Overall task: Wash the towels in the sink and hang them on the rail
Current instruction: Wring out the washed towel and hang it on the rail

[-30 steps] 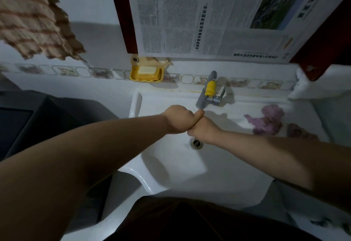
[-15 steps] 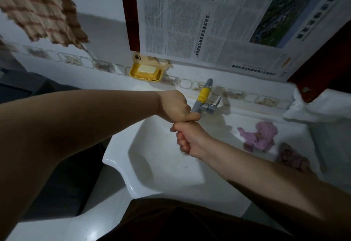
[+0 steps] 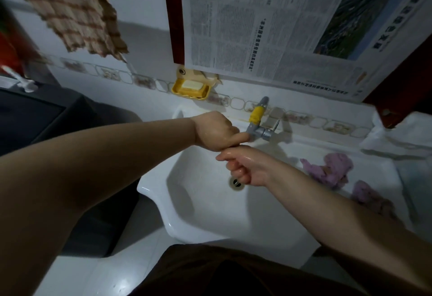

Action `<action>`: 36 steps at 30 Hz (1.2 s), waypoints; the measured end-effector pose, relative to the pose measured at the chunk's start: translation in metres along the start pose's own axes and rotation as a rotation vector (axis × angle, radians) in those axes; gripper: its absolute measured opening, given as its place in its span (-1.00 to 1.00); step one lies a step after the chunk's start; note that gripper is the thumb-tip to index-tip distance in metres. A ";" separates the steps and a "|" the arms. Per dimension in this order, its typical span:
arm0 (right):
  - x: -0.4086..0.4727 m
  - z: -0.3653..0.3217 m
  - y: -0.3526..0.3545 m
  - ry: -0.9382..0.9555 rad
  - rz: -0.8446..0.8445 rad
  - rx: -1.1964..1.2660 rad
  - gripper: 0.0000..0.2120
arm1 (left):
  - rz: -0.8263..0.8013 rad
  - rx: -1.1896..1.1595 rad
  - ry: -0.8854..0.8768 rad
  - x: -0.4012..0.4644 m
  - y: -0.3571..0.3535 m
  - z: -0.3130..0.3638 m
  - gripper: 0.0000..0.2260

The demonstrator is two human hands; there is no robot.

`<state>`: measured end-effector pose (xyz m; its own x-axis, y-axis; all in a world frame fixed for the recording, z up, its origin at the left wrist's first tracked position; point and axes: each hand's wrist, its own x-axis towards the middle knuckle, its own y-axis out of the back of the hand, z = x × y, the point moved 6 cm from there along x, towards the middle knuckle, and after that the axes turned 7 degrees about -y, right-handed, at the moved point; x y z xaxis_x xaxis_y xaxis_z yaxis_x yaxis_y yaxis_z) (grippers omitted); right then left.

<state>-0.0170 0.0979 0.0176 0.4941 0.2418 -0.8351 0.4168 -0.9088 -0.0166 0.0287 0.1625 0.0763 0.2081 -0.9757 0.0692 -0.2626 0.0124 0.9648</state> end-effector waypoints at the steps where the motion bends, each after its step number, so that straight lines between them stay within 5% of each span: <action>1: -0.003 -0.002 0.003 0.008 -0.025 -0.032 -0.77 | 0.057 -0.022 0.007 -0.004 0.000 0.000 -0.75; 4: -0.008 -0.014 0.013 0.123 -0.011 -0.141 -0.63 | 0.193 -0.123 0.273 -0.023 0.000 -0.011 -0.69; 6: -0.007 -0.024 0.015 0.189 0.057 -0.186 -0.50 | 0.145 -0.274 0.498 -0.039 -0.004 -0.018 -0.62; 11: -0.014 -0.053 0.007 0.385 0.328 -0.212 -0.83 | -0.015 -0.799 0.854 -0.099 -0.020 -0.028 -0.50; 17: -0.016 -0.097 -0.034 0.638 0.471 -0.220 -0.85 | 0.198 -1.332 0.887 -0.157 -0.012 -0.041 -0.60; 23: -0.008 -0.148 -0.097 0.748 0.495 -0.436 -0.81 | 0.535 -1.377 0.939 -0.221 0.011 -0.090 -0.81; 26: -0.003 -0.172 -0.123 0.795 0.467 -0.246 -0.80 | 0.626 -1.436 0.898 -0.250 0.023 -0.112 -0.82; 31: 0.013 -0.198 -0.145 0.798 0.462 0.164 -0.79 | 0.725 -1.302 1.117 -0.317 0.025 -0.155 -0.71; 33: 0.015 -0.205 -0.154 0.801 0.457 0.300 -0.80 | 0.665 -1.367 1.116 -0.340 0.022 -0.164 -0.75; 36: 0.014 -0.216 -0.175 0.831 0.319 0.441 -0.91 | 0.279 -1.335 0.954 -0.358 0.022 -0.162 -0.72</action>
<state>0.0821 0.3336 0.1271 0.9818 -0.0279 -0.1877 -0.0665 -0.9770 -0.2025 0.1011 0.5477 0.1140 0.8914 -0.4422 -0.0995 0.4441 0.8084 0.3862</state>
